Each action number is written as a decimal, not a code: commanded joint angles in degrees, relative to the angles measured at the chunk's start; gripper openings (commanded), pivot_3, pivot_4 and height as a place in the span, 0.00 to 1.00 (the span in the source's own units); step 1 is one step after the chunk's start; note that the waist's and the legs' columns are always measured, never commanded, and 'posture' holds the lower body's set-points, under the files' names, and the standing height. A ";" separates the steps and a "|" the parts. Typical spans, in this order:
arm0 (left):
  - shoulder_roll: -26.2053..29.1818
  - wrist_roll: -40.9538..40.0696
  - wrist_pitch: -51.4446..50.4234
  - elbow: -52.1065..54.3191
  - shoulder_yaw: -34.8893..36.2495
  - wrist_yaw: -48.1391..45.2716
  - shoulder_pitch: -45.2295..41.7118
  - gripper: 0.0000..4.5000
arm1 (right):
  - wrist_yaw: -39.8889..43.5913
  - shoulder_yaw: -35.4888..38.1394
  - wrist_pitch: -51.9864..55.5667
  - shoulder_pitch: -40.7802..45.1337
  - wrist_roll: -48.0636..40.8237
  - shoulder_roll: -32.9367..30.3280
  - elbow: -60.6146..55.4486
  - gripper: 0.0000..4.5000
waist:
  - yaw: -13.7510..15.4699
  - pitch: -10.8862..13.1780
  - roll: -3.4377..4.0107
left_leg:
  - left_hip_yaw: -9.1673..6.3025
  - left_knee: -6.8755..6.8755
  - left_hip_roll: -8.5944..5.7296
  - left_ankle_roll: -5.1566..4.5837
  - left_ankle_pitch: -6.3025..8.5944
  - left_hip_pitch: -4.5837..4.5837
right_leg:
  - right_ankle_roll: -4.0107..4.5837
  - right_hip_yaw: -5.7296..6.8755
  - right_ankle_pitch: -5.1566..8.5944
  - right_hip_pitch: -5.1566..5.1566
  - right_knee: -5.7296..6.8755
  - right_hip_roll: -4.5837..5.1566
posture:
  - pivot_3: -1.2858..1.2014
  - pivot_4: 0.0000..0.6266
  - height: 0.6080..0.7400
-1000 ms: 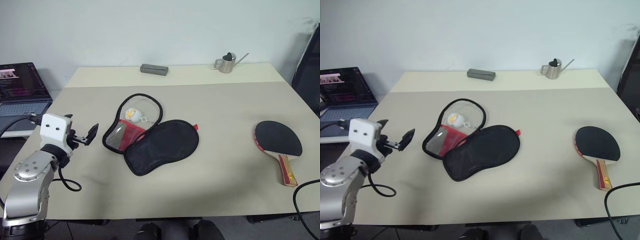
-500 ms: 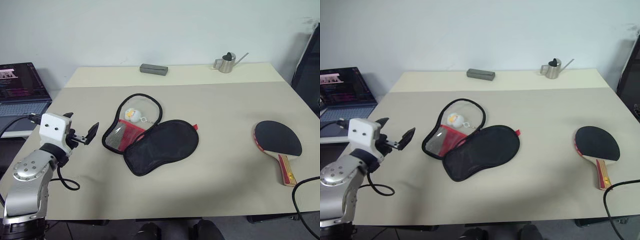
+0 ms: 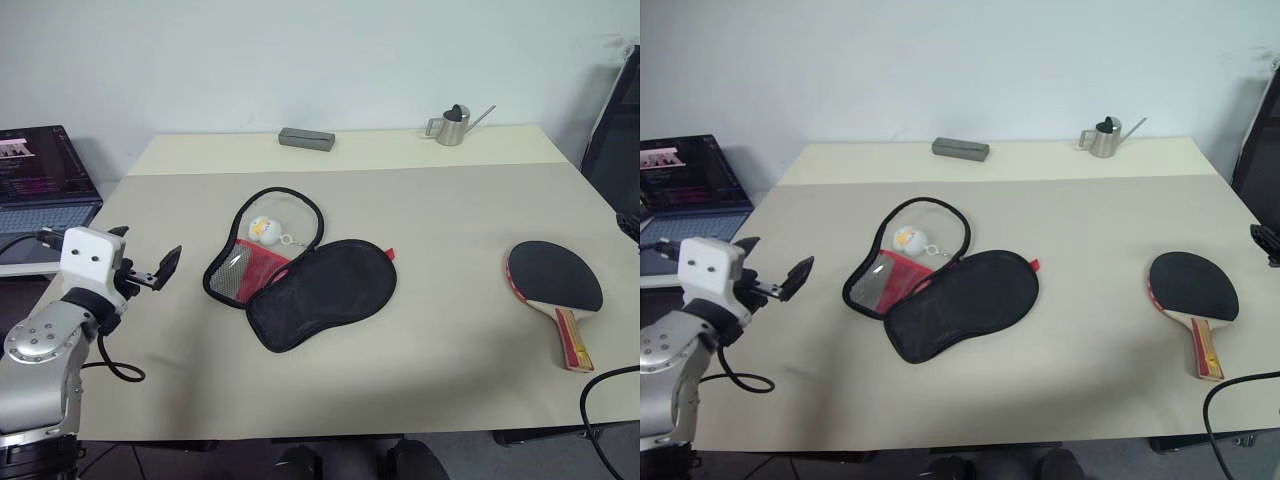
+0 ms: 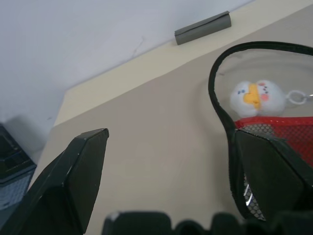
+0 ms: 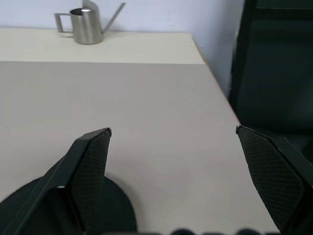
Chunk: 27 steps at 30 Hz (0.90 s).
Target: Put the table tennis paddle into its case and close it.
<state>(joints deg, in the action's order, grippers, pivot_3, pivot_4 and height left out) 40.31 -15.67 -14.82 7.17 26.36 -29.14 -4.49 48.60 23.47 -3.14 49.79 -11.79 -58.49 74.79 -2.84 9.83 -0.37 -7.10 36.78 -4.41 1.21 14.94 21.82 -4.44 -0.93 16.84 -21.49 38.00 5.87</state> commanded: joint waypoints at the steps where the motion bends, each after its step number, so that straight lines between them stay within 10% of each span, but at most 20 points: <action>1: 1.47 -2.86 0.39 1.32 3.28 -2.64 0.80 1.00 | 4.32 0.79 -0.13 -0.09 -1.92 -0.06 -3.85 1.00 | -0.01 0.00 0.00 | -0.01 0.00 0.00 0.00 0.00 0.00 | 0.00 0.00 0.00 0.00 0.00 0.00 | 0.52 0.24 1.00; 15: 6.39 -11.04 -5.09 3.01 2.30 -13.01 -1.92 1.00 | 19.96 -5.43 13.69 -5.71 -6.38 6.84 -28.91 1.00 | 0.10 0.00 0.00 | -0.19 0.08 0.04 -0.03 0.04 0.02 | 0.01 0.04 -0.03 -0.03 0.04 -0.03 | 0.52 0.24 1.00; 27: 11.24 -18.96 -13.46 4.66 -1.23 -25.10 -3.83 1.00 | 10.21 -12.48 43.00 -17.35 -16.38 15.86 -71.33 1.00 | 0.44 0.00 0.00 | -0.28 0.10 0.08 0.09 0.03 0.19 | 0.03 0.01 -0.04 -0.30 0.12 -0.06 | 0.52 0.24 1.00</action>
<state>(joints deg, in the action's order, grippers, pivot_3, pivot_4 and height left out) 49.89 -32.43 -27.25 9.48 24.14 -52.29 -7.97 59.66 10.86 35.64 32.19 -26.02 -41.94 7.74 -2.40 9.83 -0.37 -7.37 36.89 -4.34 1.29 14.98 22.02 -4.41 -0.93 16.79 -21.80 38.11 5.81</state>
